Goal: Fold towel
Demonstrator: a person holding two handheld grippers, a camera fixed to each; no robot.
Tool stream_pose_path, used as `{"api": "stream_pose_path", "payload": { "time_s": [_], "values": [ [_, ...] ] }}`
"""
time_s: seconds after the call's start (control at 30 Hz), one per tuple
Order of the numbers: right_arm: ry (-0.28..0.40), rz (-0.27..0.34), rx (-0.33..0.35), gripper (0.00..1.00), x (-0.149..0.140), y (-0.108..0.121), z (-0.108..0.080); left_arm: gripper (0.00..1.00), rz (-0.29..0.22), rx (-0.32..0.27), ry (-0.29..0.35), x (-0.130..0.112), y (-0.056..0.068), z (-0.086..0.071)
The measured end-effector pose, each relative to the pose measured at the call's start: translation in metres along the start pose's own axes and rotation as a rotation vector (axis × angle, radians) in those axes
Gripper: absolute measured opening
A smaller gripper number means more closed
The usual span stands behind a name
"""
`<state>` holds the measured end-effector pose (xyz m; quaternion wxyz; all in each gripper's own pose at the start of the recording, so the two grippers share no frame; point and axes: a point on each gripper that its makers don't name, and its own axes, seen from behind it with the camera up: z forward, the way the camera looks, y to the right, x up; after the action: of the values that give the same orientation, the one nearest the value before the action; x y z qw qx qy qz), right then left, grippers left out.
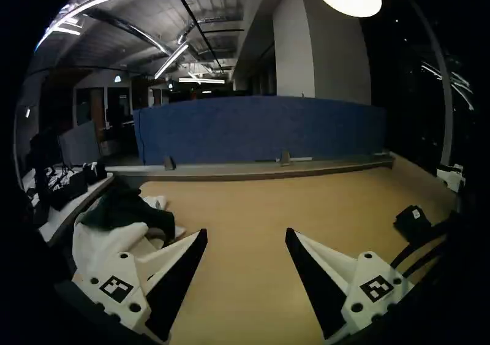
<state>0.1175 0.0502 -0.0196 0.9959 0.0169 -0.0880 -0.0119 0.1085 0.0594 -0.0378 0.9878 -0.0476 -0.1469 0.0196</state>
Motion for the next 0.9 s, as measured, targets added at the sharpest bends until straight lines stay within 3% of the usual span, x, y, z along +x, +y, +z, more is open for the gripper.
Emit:
{"api": "stream_pose_path", "payload": {
  "time_s": [0.17, 0.37, 0.6, 0.9],
  "values": [
    [0.023, 0.02, 0.004, 1.0, 0.008, -0.013, -0.001, 0.95, -0.009, 0.006, 0.113, 0.031, -0.004, 0.0],
    [0.055, 0.034, 0.003, 1.0, 0.022, -0.036, -0.001, 0.95, -0.049, 0.018, 0.192, 0.051, -0.013, 0.002],
    [0.079, 0.017, 0.012, 1.0, 0.032, -0.066, 0.0, 0.95, -0.05, 0.025, 0.224, 0.053, -0.015, 0.008],
    [0.075, 0.028, 0.013, 1.0, 0.034, -0.075, 0.0, 0.95, -0.051, 0.019, 0.246, 0.053, -0.017, 0.007]
  ]
}}
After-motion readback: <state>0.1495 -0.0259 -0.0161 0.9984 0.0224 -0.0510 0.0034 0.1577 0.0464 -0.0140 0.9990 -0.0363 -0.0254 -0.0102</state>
